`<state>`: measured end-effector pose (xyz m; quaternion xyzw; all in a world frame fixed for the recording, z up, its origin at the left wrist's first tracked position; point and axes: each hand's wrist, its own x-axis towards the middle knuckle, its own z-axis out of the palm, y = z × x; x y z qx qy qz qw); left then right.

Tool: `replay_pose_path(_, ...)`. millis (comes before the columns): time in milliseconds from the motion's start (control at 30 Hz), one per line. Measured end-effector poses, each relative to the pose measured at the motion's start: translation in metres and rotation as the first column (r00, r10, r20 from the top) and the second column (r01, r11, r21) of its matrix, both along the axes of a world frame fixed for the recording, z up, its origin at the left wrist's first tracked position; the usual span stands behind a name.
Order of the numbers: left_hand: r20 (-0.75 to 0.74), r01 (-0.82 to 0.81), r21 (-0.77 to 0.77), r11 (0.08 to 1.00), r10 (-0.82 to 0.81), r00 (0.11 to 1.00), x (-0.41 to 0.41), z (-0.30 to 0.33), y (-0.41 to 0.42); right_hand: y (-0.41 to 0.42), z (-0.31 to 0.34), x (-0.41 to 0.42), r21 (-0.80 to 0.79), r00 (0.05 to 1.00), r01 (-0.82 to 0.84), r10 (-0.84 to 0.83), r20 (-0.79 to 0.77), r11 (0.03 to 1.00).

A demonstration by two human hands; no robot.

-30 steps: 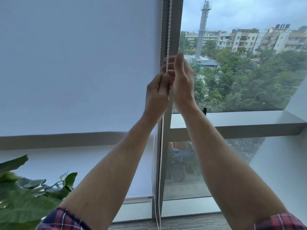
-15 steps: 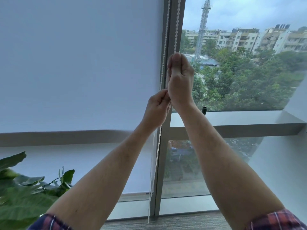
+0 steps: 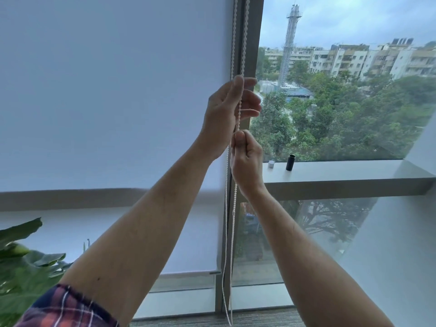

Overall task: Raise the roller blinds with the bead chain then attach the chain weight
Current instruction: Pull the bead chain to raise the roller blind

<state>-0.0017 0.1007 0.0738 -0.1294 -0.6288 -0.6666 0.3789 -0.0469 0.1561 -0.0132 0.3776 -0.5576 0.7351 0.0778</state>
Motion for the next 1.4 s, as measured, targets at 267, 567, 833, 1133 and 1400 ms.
replay_pose_path(267,-0.019,-0.08,0.075,0.994,0.082,0.996,-0.007,-0.011,0.015,0.017,-0.003,-0.003,0.005,0.96,-0.25,0.247,0.133,0.968)
replay_pose_path(567,0.098,-0.277,-0.009,0.961,0.276,0.956,-0.003,-0.075,0.016,0.036,0.039,-0.018,-0.014,0.979,-0.167,0.167,0.115,0.986)
replay_pose_path(833,0.134,-0.269,0.044,0.962,0.261,0.956,0.0,-0.083,0.023,0.008,0.089,0.01,-0.044,0.971,-0.228,0.231,0.063,0.973)
replay_pose_path(1133,0.217,-0.277,-0.079,0.958,0.288,0.933,0.01,-0.123,0.008,0.003,0.041,0.013,-0.126,0.98,-0.193,0.198,0.022,0.973)
replay_pose_path(1400,0.214,-0.265,0.014,0.964,0.256,0.943,0.014,-0.096,-0.009,0.012,0.028,0.004,-0.14,0.992,-0.127,0.129,0.006,0.982)
